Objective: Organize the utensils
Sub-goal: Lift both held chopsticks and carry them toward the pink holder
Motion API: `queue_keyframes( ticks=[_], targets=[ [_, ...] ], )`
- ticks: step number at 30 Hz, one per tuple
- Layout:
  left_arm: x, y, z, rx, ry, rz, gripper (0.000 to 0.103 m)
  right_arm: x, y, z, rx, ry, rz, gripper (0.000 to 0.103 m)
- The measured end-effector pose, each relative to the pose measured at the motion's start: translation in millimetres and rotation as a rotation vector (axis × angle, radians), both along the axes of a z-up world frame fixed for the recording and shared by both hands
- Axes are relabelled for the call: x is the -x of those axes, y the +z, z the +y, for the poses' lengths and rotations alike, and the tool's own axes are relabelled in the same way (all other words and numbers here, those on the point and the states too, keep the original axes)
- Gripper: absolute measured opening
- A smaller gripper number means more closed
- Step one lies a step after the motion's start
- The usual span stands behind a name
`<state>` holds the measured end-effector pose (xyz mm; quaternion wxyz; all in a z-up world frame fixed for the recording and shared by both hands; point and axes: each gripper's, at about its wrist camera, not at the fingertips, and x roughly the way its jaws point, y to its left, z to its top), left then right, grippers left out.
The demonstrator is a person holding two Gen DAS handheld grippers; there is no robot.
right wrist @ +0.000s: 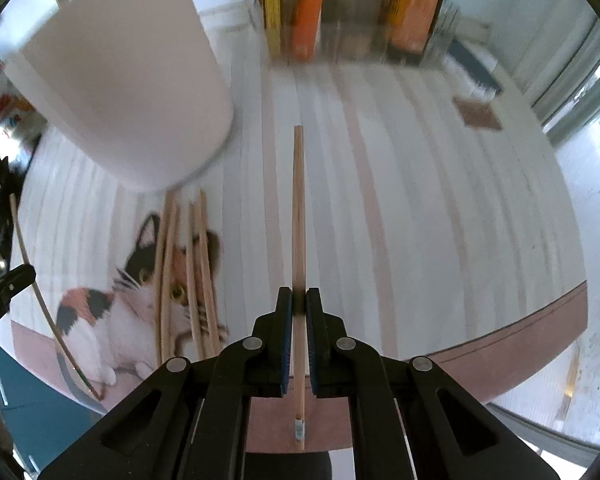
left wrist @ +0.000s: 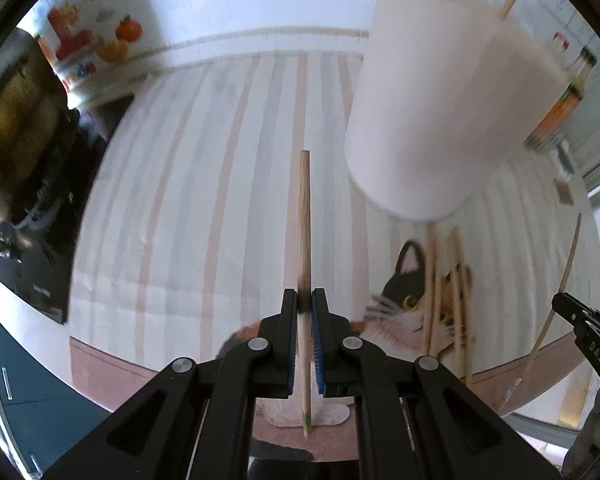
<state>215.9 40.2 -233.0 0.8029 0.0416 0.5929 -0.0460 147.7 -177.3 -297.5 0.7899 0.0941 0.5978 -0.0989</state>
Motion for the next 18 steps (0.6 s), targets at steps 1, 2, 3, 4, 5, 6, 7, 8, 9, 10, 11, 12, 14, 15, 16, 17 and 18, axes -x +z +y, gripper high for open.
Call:
queue_keyframes(
  ticks=[1,2,3,4,5,6,7,8,9,10,11,12,14,15,16,17,18],
  targets=[
    [-3.3,8.8,-1.4,0.005,0.002,-0.020,0.004,-0.4,7.8,-1.5,0.005,-0.001,-0.023,0.007],
    [-5.6,16.0,-2.9,0.010,0.005,-0.040,0.004,-0.9,16.0,-4.3,0.006,-0.004,-0.042,0.007],
    [-6.4,25.4,-4.6,0.014,0.010,-0.061,0.004,-1.0,25.9,-6.4,0.006,-0.008,-0.072,0.007],
    [-9.4,36.3,-3.8,0.024,0.014,-0.086,0.004,-1.8,34.6,-6.9,0.007,-0.013,-0.099,0.007],
    [-12.4,44.0,-2.3,0.033,0.017,-0.104,0.004,-3.7,43.7,-9.6,0.006,-0.015,-0.126,0.007],
    [-16.6,57.0,-1.6,0.045,0.023,-0.133,0.004,-5.4,52.9,-10.3,0.006,-0.019,-0.153,0.007],
    [-19.8,64.1,-0.3,0.052,0.025,-0.152,0.004,-12.1,58.3,-12.8,0.006,-0.022,-0.173,0.007],
    [-23.6,73.7,-0.1,0.059,0.027,-0.176,0.004,-14.8,73.0,-14.2,0.012,-0.026,-0.216,0.007],
    [-27.3,85.6,-1.0,0.065,0.027,-0.204,0.004,-20.3,80.2,-18.3,0.015,-0.027,-0.237,0.007],
    [-30.9,97.9,-1.4,0.069,0.027,-0.232,0.004,-23.5,91.9,-18.9,0.020,-0.030,-0.270,0.007],
    [-34.5,109.6,-1.4,0.072,0.026,-0.258,0.004,-28.5,108.4,-20.8,0.025,-0.033,-0.315,0.007],
    [-38.4,122.5,-1.5,0.077,0.027,-0.286,0.004,-32.1,118.4,-21.8,0.026,-0.034,-0.336,0.007],
    [-45.9,151.3,-0.7,0.092,0.031,-0.340,0.004,-42.7,149.0,-25.2,0.023,-0.036,-0.406,0.007],
    [-47.8,164.2,0.0,0.101,0.033,-0.360,0.004,-47.3,162.3,-26.1,0.018,-0.037,-0.431,0.007],
    [-49.5,178.9,1.5,0.112,0.034,-0.384,0.004,-49.9,172.8,-26.7,0.011,-0.037,-0.449,0.007],
    [-50.8,192.0,2.4,0.122,0.034,-0.405,0.004,-55.2,192.4,-28.3,-0.006,-0.033,-0.483,0.007],
    [-52.8,207.0,3.1,0.134,0.032,-0.426,0.004,-58.6,207.1,-28.4,-0.019,-0.031,-0.505,0.007]
  ],
)
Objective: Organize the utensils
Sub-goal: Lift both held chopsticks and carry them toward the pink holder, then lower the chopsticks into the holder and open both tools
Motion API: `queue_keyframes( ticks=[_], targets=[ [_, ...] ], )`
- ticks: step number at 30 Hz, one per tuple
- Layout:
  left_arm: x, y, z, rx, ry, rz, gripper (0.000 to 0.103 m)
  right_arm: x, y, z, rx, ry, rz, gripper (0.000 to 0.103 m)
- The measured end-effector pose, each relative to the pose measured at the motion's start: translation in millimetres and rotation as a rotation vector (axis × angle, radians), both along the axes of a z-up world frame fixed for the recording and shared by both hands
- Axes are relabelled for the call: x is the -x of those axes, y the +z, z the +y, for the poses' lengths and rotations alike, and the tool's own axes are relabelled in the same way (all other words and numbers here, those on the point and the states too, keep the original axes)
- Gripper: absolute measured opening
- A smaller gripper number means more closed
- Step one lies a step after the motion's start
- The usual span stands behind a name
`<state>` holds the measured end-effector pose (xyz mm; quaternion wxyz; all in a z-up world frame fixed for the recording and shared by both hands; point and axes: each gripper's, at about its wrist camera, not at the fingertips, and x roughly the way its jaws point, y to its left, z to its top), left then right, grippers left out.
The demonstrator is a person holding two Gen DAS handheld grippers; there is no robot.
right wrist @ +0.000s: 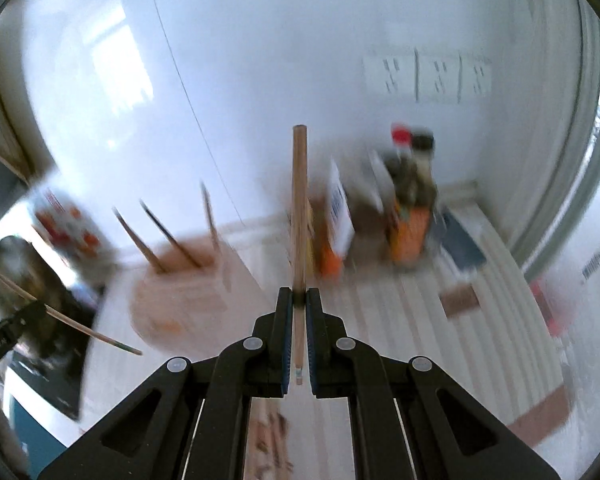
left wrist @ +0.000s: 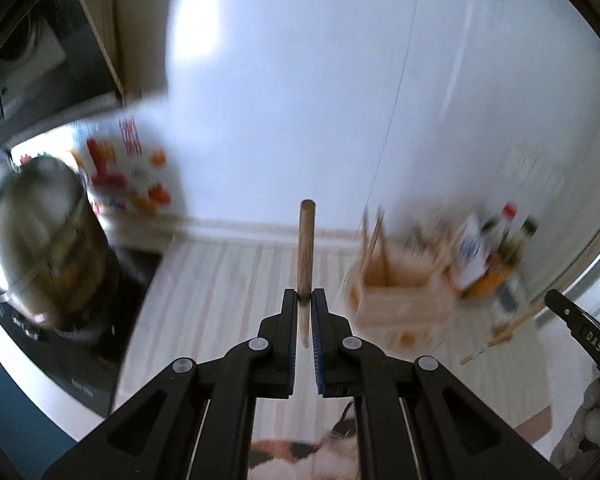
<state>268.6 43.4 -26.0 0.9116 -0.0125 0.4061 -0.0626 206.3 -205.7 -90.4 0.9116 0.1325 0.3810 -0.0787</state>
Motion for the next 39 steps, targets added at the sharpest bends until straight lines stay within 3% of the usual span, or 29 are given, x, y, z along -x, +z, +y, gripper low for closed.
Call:
queue_keyframes(
  ticks=[6,10,17,23,29,31,32,33,34,35,39],
  targets=[
    [-7.5,69.7,0.7,0.088,-0.030,-0.080,0.004,-24.3,69.2,-9.9,-0.145,0.053,-0.090,0.007],
    [-20.7,85.6,-6.3,0.149,-0.052,-0.078,0.004,-48.7,78.7,-12.1,-0.194,0.063,-0.098,0.007],
    [-58.3,50.8,-25.3,0.184,-0.058,0.030,0.004,-87.1,51.1,-13.0,-0.257,0.059,-0.060,0.007],
    [-87.6,3.9,-43.0,0.144,-0.060,0.137,0.004,-112.2,24.6,-10.4,-0.240,0.059,-0.014,0.007],
    [-91.6,-12.5,-51.0,0.124,-0.079,0.199,0.008,-133.3,1.2,-3.2,-0.239,0.117,0.067,0.007],
    [-87.7,-6.7,-49.8,0.110,-0.074,0.189,0.017,-135.9,-4.9,-2.5,-0.252,0.121,0.101,0.010],
    [-85.2,-3.1,-48.2,0.095,-0.067,0.172,0.022,-135.3,-6.8,-2.7,-0.257,0.121,0.108,0.020],
    [-81.9,1.4,-45.3,0.080,-0.052,0.153,0.040,-133.0,-7.1,-4.4,-0.263,0.113,0.107,0.037],
    [-78.8,5.6,-40.9,0.077,-0.037,0.133,0.061,-129.7,-6.0,-6.0,-0.265,0.104,0.102,0.046],
    [-76.7,8.6,-35.7,0.084,-0.023,0.116,0.068,-126.2,-4.3,-7.8,-0.265,0.098,0.095,0.053],
    [-66.4,10.2,-11.7,0.080,0.040,0.081,0.082,-105.1,6.4,-15.8,-0.259,0.072,0.069,0.053]
  ],
)
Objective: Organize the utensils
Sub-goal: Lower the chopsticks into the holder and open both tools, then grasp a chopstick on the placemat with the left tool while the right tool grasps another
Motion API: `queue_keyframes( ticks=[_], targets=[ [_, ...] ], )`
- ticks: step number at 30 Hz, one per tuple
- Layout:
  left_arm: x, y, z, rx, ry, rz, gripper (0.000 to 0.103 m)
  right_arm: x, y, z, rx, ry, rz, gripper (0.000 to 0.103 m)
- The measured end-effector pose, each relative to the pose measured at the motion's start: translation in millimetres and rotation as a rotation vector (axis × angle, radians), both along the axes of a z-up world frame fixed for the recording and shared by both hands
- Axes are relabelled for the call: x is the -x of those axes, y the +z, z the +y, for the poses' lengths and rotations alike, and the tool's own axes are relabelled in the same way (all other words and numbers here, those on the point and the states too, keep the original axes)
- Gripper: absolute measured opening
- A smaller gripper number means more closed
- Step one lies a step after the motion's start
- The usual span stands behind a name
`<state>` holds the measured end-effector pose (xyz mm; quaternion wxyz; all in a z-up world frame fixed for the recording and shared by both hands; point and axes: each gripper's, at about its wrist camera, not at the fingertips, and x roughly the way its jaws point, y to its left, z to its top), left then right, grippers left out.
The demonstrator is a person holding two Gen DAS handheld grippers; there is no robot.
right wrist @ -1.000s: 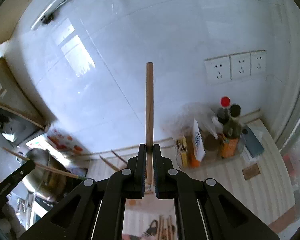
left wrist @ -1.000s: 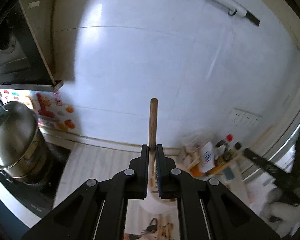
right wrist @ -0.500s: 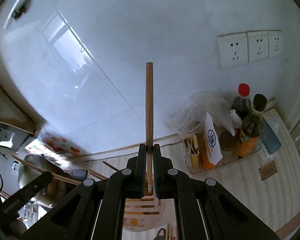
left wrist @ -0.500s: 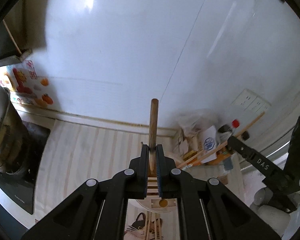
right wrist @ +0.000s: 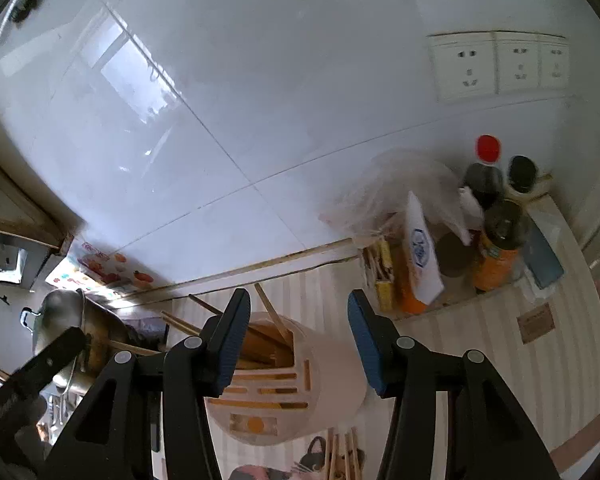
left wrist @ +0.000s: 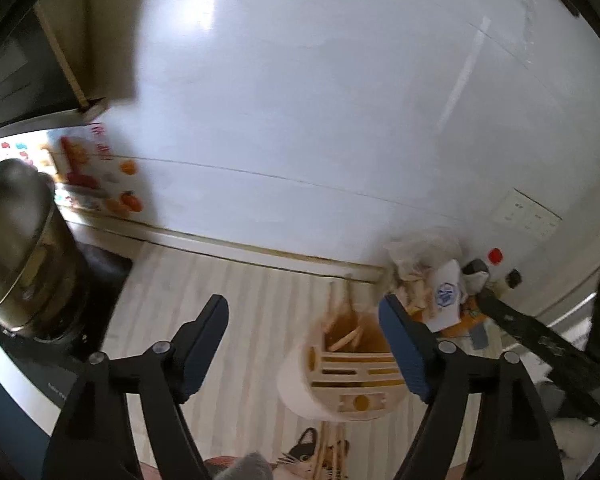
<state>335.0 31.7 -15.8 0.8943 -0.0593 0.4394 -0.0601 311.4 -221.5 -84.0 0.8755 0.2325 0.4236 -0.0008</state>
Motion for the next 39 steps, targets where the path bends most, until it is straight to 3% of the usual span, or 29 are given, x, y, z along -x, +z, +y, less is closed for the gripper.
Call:
queue_keyframes(
  ticks=[3,9,13,19,23,26,29,32,35,38,39],
  targets=[
    [10.1,-14.8,13.3,-0.052,0.038,-0.001,0.103,17.4,0.4,-4.4,0.008,-0.023,0.006,0.055],
    [23.6,-68.6,26.5,-0.175,0.070,0.080,0.103,51.7,-31.6,-2.0,0.032,-0.043,0.053,0.062],
    [40.8,-116.8,28.5,-0.267,0.082,0.136,0.103,66.9,-74.6,8.3,0.077,-0.033,0.126,0.066],
    [65.7,-215.7,25.8,-0.383,0.051,0.329,0.103,86.1,-176.3,32.4,0.057,0.050,0.371,0.066],
    [81.4,-266.0,27.1,-0.376,0.029,0.451,0.103,100.0,-234.9,50.5,0.046,0.110,0.503,0.052],
    [92.8,-290.7,23.3,-0.375,-0.001,0.512,0.103,104.8,-259.8,62.4,0.054,0.137,0.557,0.043],
    [98.6,-300.7,15.0,-0.381,-0.034,0.527,0.103,106.8,-275.2,77.5,0.086,0.184,0.585,0.034],
    [101.5,-300.7,2.8,-0.379,-0.070,0.521,0.102,109.7,-283.8,86.2,0.162,0.202,0.601,0.010],
    [100.9,-301.4,-16.9,-0.323,-0.114,0.535,0.101,115.7,-283.7,78.8,0.194,0.171,0.595,0.007],
    [100.0,-305.9,-35.9,-0.248,-0.168,0.561,0.080,123.2,-284.1,63.2,0.218,0.139,0.602,0.007],
    [100.0,-307.2,-41.9,-0.240,-0.184,0.566,0.068,125.6,-284.5,56.0,0.216,0.128,0.606,0.007]
  ],
)
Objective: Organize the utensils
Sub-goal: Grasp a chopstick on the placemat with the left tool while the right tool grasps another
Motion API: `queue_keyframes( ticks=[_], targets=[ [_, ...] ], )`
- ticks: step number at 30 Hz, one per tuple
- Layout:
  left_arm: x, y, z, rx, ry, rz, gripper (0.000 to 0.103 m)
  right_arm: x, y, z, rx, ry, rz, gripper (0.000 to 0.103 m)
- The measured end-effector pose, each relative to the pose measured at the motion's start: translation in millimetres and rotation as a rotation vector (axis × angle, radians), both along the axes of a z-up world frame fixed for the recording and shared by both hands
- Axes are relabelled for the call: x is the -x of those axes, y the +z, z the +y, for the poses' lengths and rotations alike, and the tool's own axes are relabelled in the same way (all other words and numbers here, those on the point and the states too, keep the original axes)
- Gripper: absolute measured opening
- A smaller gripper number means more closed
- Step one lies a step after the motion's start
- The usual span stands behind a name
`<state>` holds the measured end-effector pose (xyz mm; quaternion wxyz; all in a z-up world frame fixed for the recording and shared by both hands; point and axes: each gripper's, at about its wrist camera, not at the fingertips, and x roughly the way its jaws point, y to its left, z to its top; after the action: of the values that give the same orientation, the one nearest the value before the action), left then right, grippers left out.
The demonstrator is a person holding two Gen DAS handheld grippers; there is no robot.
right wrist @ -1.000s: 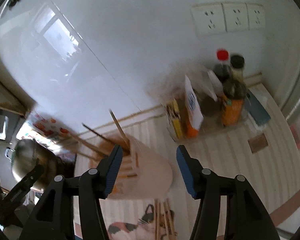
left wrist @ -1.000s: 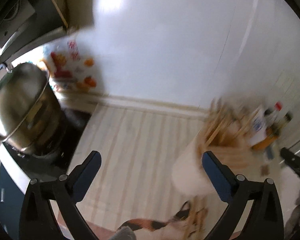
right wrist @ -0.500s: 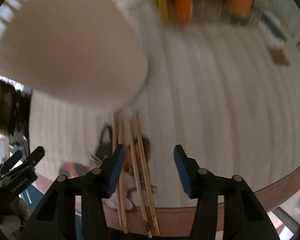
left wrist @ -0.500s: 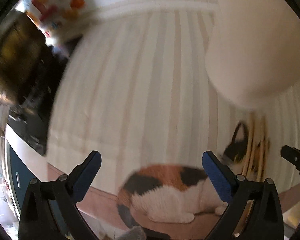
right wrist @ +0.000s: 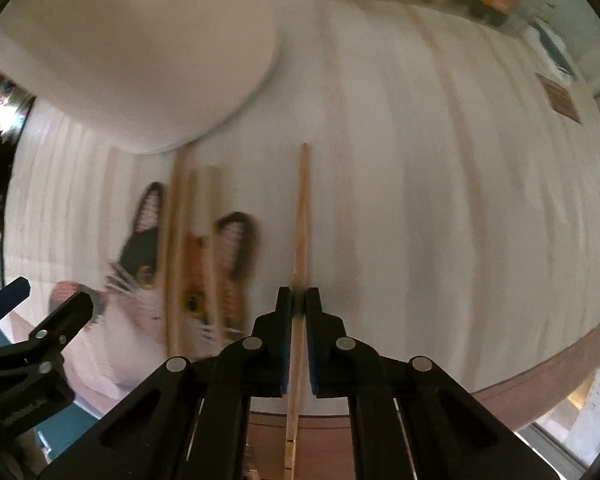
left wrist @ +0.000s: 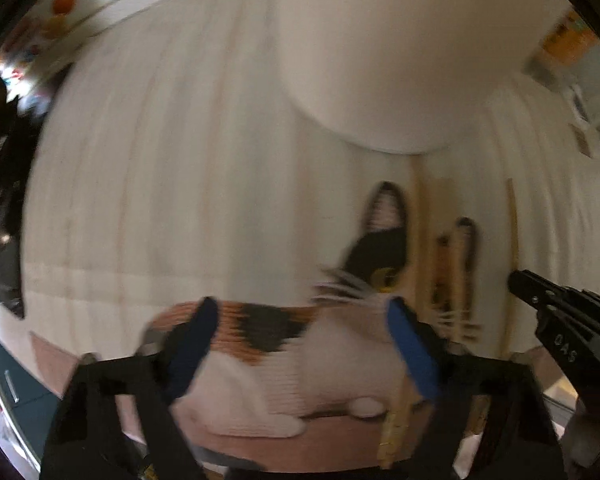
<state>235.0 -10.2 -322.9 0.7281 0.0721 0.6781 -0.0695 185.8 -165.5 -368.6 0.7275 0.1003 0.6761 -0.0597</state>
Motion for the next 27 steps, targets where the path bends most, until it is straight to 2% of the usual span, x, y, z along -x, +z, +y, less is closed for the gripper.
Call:
queue_keyframes(
  ticks=[4,6,9,12,15,18,22,27],
  targets=[
    [1.9,-7.9,-31.5,0.029,-0.072,0.025,0.033,10.2,-2.5,-27.4,0.016,-0.046,0.011,0.007],
    [3.8,-13.4,-43.0,0.035,-0.100,0.043,0.027,15.9,-3.1,-39.6,0.021,-0.071,0.016,0.007],
    [6.2,-11.9,-57.5,0.042,-0.130,0.035,0.025,23.0,-5.2,-53.7,0.019,-0.093,0.021,0.007],
    [7.2,-9.3,-70.1,0.054,-0.147,0.039,0.010,25.1,-5.0,-62.0,0.021,-0.100,0.021,0.007],
    [6.1,-10.9,-73.1,0.020,-0.152,0.043,0.004,27.6,-6.5,-61.7,0.032,-0.093,0.024,0.007],
    [5.5,-10.8,-67.7,0.051,-0.124,0.052,0.005,22.3,-6.6,-62.9,0.029,-0.090,0.026,0.007],
    [4.5,-8.9,-49.9,0.036,-0.097,0.050,0.004,25.3,-4.8,-59.2,0.028,-0.084,0.027,0.007],
    [8.6,-7.1,-4.2,0.045,0.025,0.077,0.004,27.7,-1.1,-53.0,0.015,-0.077,0.031,0.007]
  ],
)
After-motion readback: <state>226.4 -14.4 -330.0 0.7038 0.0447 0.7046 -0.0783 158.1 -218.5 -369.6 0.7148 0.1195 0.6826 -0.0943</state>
